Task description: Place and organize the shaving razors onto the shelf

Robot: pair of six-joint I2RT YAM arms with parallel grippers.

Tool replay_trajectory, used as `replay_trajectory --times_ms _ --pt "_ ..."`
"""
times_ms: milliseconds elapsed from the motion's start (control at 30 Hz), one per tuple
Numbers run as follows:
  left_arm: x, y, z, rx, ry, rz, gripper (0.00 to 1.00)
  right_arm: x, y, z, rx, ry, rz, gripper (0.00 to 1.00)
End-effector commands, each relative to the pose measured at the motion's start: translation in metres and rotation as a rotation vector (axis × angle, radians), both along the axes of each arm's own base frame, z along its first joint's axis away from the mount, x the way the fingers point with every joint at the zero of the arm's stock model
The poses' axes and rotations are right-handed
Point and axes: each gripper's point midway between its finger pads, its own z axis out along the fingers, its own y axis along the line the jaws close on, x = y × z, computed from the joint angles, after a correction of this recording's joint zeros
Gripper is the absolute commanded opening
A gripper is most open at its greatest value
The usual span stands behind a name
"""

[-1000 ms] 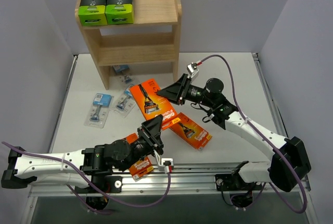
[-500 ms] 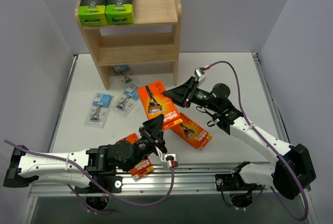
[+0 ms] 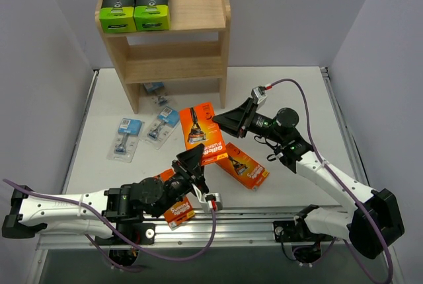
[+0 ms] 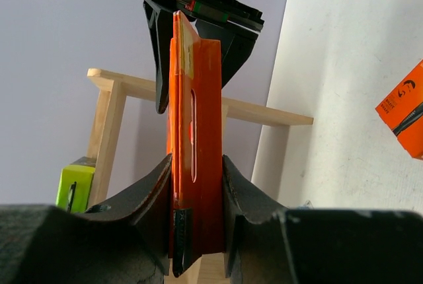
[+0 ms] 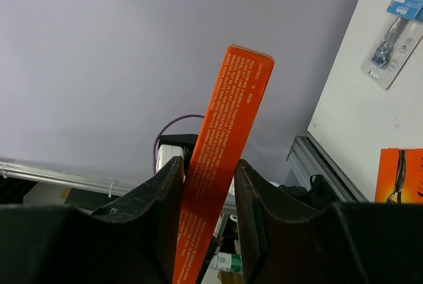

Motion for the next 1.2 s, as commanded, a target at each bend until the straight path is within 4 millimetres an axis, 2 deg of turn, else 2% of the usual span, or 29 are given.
replay_trajectory --times_ms 0,67,100,133,200,267,433,700,1067,1167 --pt "0.012 0.029 0.023 -0.075 0.002 0.117 0.03 -0.002 -0.014 0.040 0.056 -0.180 -0.027 0.00" --pt "0.009 0.023 0.021 -0.045 -0.020 0.084 0.02 0.000 -0.012 0.034 0.022 -0.171 -0.021 0.00" --pt "0.009 0.022 0.021 -0.021 -0.043 0.076 0.02 0.000 -0.012 0.038 0.017 -0.183 -0.017 0.02" --pt "0.007 0.019 0.021 -0.004 -0.057 0.063 0.02 0.000 -0.011 0.035 -0.003 -0.171 -0.009 0.16" --pt "0.007 0.017 0.019 0.046 -0.097 0.054 0.02 -0.001 -0.009 0.039 -0.028 -0.201 0.003 0.22" --pt "0.006 0.014 0.015 0.082 -0.124 0.041 0.02 -0.002 -0.009 0.032 -0.069 -0.186 0.017 0.32" --pt "0.004 0.008 0.013 0.144 -0.172 0.016 0.02 -0.006 -0.006 0.025 -0.106 -0.158 0.055 0.40" --pt "0.001 -0.001 0.004 0.204 -0.194 -0.018 0.02 -0.011 0.000 0.009 -0.123 -0.117 0.097 0.45" --pt "0.000 -0.013 -0.005 0.252 -0.212 -0.040 0.02 -0.028 0.019 0.003 -0.105 -0.099 0.183 0.47" --pt "-0.001 -0.015 -0.006 0.245 -0.210 -0.041 0.02 -0.030 0.022 0.002 -0.102 -0.098 0.191 0.17"
